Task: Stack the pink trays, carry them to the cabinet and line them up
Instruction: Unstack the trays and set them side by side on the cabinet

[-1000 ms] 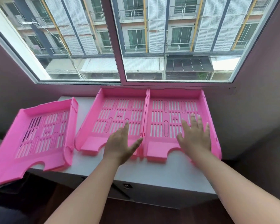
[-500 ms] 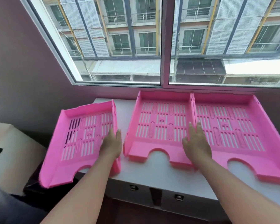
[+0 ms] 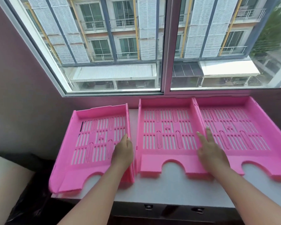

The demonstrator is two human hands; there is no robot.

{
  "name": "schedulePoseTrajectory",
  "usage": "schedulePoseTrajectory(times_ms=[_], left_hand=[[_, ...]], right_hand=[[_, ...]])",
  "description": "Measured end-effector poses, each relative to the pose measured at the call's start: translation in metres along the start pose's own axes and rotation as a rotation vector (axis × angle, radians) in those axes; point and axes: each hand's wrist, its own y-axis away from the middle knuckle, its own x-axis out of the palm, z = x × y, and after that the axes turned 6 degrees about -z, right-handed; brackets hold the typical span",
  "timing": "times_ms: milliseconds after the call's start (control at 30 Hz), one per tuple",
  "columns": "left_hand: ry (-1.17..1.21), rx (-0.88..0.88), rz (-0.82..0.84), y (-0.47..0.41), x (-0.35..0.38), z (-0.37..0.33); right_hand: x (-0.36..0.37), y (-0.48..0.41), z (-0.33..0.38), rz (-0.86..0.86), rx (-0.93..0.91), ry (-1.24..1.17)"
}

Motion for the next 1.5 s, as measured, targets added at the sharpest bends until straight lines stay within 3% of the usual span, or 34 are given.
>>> schedulePoseTrajectory(times_ms=[100,233,367,467,1000,1100,1167,1300,1500], left_hand=[[-0.017,0.046,0.051,0.003,-0.003,-0.008],[-0.081,0.140,0.018,0.021,-0.009,-0.012],[-0.190,0.285,-0.027,0.057,-0.002,-0.007],[-0.170,0.282,-0.030,0.060,0.007,0.000],[-0.018,0.232,0.086,0.016,0.012,-0.009],[-0.046,0.209,-0.017,0.029,0.012,-0.007],[-0.079,0.193,-0.080,0.042,0.014,-0.003],[-0.132,0.192,-0.117,0.051,0.020,0.005],[-0.145,0.212,-0.082,0.047,0.020,0.004]], right_hand=[[-0.008,0.004,0.003,0.046,-0.002,0.066],[-0.016,0.015,0.018,0.013,-0.180,0.331],[-0.002,0.042,0.048,0.158,-0.359,0.231],[0.017,0.056,0.059,0.255,-0.362,0.185],[0.019,0.044,0.058,0.308,-0.362,0.140],[0.002,0.035,0.045,-0.033,-0.323,0.152],[-0.008,0.032,0.028,-0.230,-0.181,0.154],[-0.011,0.030,0.000,-0.034,0.094,-0.013],[-0.009,0.023,-0.002,0.087,0.125,-0.136]])
